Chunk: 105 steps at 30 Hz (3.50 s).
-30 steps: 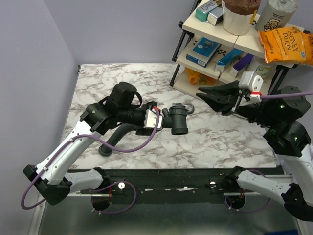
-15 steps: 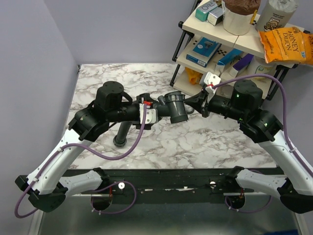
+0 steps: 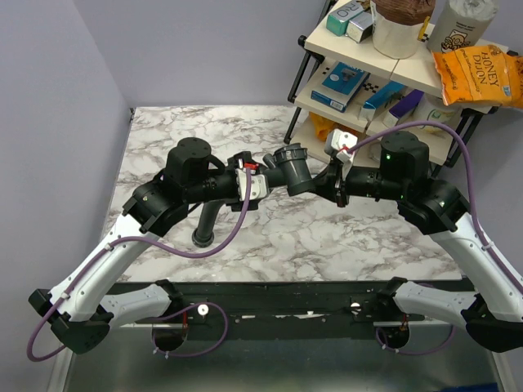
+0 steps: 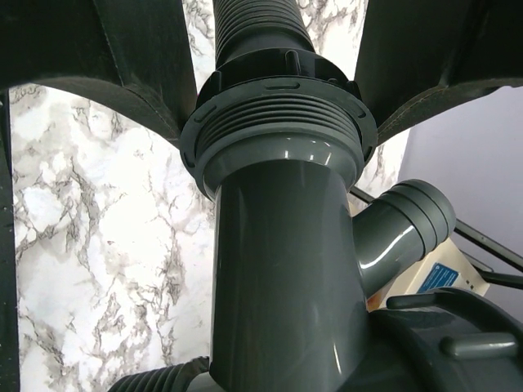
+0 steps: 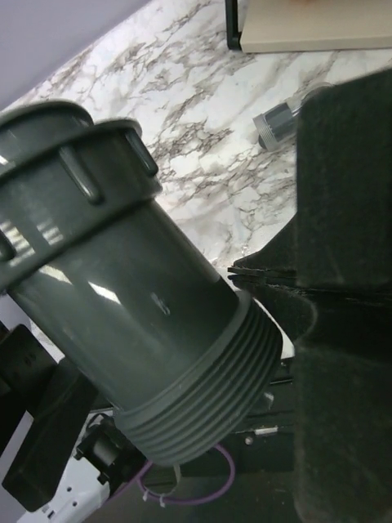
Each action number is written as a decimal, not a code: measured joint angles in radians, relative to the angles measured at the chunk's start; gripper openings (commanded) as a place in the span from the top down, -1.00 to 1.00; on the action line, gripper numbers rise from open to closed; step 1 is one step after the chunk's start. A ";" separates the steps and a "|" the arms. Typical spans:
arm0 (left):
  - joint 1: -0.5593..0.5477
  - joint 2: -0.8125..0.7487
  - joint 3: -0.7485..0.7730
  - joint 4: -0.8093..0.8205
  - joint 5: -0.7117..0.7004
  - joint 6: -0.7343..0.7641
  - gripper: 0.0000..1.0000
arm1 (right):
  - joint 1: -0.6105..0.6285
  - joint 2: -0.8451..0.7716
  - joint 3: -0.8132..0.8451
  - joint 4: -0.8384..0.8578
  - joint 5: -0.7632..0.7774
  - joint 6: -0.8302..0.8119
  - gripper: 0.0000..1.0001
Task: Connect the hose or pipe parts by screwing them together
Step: Install the adaptor on the pipeline.
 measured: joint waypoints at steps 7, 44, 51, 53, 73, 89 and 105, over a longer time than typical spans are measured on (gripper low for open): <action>0.000 0.000 -0.014 0.026 -0.007 -0.017 1.00 | 0.002 0.000 0.001 -0.008 -0.034 0.005 0.99; -0.013 0.051 0.058 -0.271 0.185 0.117 1.00 | 0.135 -0.178 0.036 -0.146 0.069 -0.560 -0.99; -0.013 0.139 0.117 -0.397 0.244 0.180 1.00 | 0.348 -0.079 0.052 -0.146 0.157 -0.678 -0.99; -0.015 0.154 0.119 -0.425 0.253 0.196 1.00 | 0.386 -0.064 0.061 -0.153 0.193 -0.693 -0.96; -0.033 0.116 0.096 -0.403 0.219 0.206 1.00 | 0.448 0.047 0.113 -0.205 0.254 -0.615 -0.01; -0.033 -0.044 -0.065 -0.095 -0.135 0.150 1.00 | 0.416 0.140 0.130 -0.012 0.566 -0.031 0.93; -0.147 -0.164 -0.302 0.265 -0.423 0.205 1.00 | 0.023 0.190 0.144 -0.031 0.325 0.809 -1.00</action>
